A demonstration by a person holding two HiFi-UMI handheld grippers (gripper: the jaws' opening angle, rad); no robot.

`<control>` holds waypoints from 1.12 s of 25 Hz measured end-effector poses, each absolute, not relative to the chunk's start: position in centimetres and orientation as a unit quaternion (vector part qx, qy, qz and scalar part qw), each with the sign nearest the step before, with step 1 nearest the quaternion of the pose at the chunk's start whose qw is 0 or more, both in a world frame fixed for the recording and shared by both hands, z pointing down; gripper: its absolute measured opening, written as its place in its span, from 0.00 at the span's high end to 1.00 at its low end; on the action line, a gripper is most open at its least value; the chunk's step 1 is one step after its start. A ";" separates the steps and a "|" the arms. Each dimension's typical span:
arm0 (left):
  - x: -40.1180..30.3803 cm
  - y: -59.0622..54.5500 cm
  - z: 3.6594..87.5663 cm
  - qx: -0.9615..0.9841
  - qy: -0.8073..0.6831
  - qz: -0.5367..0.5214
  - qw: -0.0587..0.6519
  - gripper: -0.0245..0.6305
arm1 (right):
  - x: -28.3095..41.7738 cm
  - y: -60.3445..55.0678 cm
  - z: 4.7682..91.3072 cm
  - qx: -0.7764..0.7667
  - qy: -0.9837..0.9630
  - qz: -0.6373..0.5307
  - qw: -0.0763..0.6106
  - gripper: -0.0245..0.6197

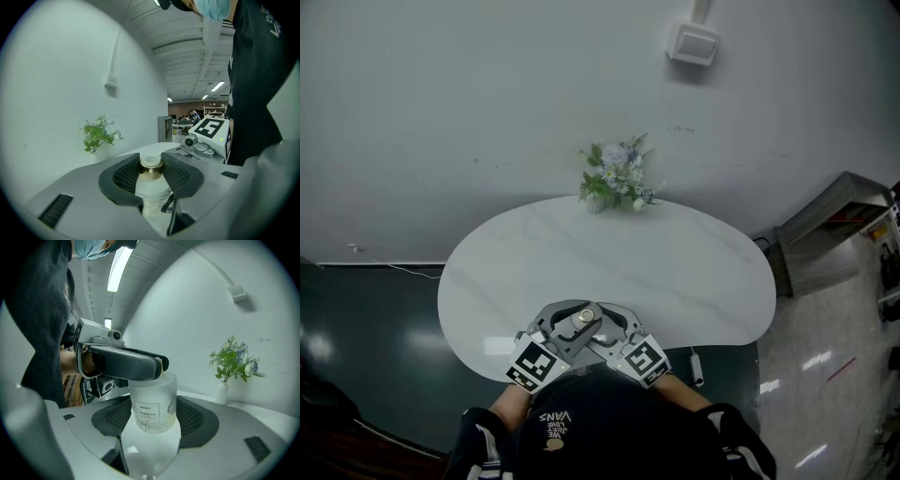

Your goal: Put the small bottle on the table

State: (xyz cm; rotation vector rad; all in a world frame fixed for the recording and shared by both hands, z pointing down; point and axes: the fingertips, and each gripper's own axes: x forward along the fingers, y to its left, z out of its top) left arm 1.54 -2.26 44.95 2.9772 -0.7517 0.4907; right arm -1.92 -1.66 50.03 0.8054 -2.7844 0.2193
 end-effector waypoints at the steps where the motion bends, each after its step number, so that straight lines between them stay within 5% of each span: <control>1: 1.2 -2.7 45.1 0.957 -0.242 0.157 0.017 0.72 | -2.2 -2.1 50.2 0.275 -0.951 0.076 0.118 0.55; 28: -1.7 -15.2 50.7 0.933 -0.322 0.157 0.045 0.72 | 0.7 -11.4 54.0 0.316 -0.931 0.113 0.142 0.55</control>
